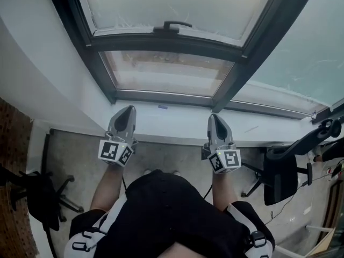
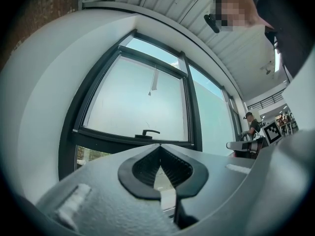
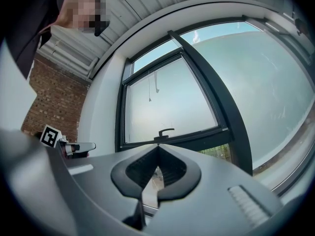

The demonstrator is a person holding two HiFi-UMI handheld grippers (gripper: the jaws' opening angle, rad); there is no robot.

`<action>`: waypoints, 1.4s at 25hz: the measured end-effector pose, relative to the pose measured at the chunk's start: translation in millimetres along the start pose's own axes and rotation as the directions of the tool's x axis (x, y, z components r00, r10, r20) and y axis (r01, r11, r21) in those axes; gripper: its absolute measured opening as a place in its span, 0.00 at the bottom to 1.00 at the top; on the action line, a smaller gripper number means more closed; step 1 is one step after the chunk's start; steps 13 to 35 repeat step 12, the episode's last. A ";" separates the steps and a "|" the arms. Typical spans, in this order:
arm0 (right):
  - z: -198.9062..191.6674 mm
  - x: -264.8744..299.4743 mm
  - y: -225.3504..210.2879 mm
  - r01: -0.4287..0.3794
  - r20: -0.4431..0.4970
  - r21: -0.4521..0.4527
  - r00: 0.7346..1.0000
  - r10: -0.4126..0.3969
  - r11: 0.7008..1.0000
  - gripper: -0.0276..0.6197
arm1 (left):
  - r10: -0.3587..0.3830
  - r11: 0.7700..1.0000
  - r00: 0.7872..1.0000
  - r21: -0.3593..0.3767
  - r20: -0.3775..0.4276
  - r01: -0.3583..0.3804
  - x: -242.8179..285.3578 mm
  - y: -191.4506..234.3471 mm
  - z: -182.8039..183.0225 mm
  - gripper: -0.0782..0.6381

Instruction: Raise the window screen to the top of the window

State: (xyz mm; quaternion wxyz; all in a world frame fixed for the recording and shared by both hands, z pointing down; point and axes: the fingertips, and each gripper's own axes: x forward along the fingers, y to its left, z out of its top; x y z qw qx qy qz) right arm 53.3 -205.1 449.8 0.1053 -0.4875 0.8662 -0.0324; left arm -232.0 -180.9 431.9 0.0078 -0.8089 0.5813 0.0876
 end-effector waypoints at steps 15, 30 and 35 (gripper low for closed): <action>9.6 -1.1 13.3 0.012 0.018 -0.015 1.000 -0.012 1.000 0.05 | -0.038 0.999 0.999 -0.017 0.000 0.038 0.0 7.7 0.2 0.11; 9.6 -1.1 13.3 0.012 0.018 -0.015 1.000 -0.012 1.000 0.05 | -0.038 0.999 0.999 -0.017 0.000 0.038 0.0 7.7 0.2 0.11; 9.6 -1.1 13.3 0.012 0.018 -0.015 1.000 -0.012 1.000 0.05 | -0.038 0.999 0.999 -0.017 0.000 0.038 0.0 7.7 0.2 0.11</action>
